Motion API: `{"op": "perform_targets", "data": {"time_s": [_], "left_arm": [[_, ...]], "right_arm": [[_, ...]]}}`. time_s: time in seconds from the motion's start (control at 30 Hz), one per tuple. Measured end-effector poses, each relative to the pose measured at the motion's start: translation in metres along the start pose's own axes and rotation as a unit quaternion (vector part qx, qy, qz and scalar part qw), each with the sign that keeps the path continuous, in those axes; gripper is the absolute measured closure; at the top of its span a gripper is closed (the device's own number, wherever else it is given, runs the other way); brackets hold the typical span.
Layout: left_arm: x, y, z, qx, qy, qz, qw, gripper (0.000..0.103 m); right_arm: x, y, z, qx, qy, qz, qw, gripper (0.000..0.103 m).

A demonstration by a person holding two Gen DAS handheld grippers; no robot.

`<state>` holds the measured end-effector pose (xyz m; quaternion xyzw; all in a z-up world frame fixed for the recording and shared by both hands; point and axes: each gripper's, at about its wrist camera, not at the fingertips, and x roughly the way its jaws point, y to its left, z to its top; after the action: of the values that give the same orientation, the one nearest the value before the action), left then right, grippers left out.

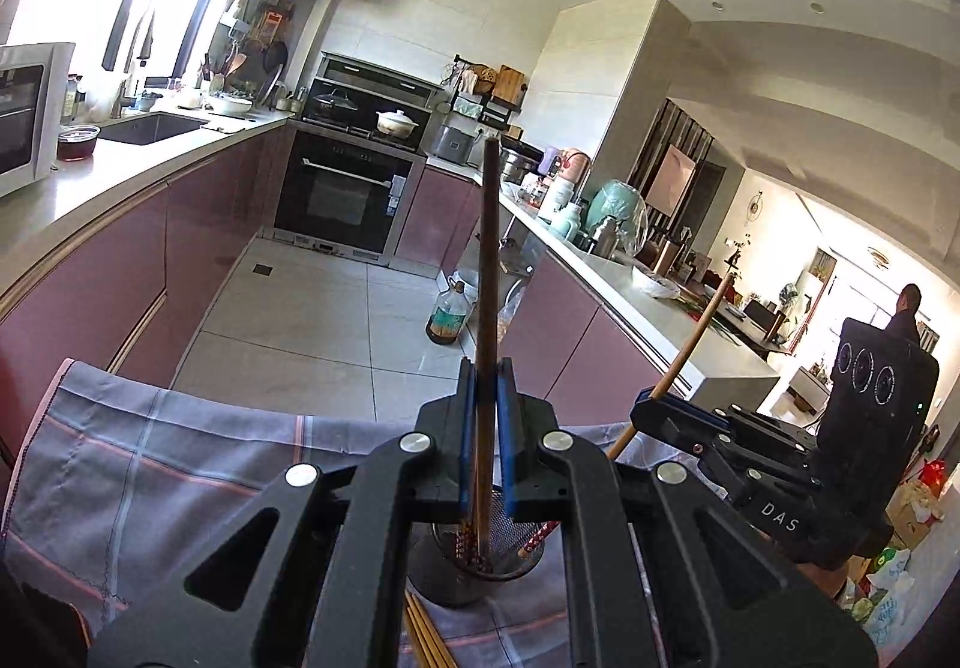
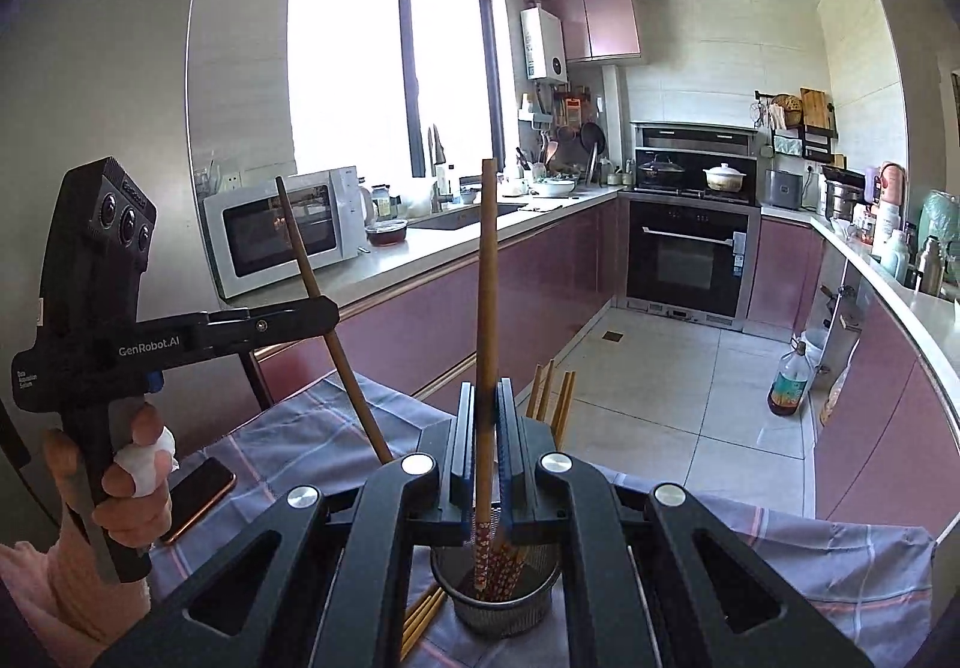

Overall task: Organize utensils
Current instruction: 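Lift the left gripper's chopstick into the mesh holder while the right gripper inserts its own, then open both grippers over the holder and move them back to the pile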

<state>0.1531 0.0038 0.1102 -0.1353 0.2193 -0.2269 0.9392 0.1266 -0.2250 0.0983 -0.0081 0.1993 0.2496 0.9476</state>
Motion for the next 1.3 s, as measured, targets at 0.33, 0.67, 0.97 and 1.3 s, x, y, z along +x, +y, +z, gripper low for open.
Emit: {"op": "perform_targets", "data": {"time_s": [0.33, 0.67, 0.97, 1.3], "left_arm": [[0.064, 0.003, -0.030, 0.022, 0.094, 0.027, 0.9950, 0.096], [0.113, 0.012, -0.059, 0.041, 0.169, 0.040, 0.9840, 0.094], [0.126, 0.032, -0.085, 0.026, 0.174, 0.054, 0.9828, 0.082], [0.086, 0.048, -0.108, 0.018, 0.134, 0.095, 0.9862, 0.062]], "right_arm": [[0.054, 0.003, -0.032, -0.011, 0.101, -0.005, 0.995, 0.098], [0.088, -0.004, -0.044, 0.005, 0.155, -0.019, 0.988, 0.097], [0.086, -0.003, -0.059, 0.018, 0.152, -0.031, 0.988, 0.074], [0.063, 0.010, -0.069, 0.009, 0.124, -0.036, 0.992, 0.068]]}}
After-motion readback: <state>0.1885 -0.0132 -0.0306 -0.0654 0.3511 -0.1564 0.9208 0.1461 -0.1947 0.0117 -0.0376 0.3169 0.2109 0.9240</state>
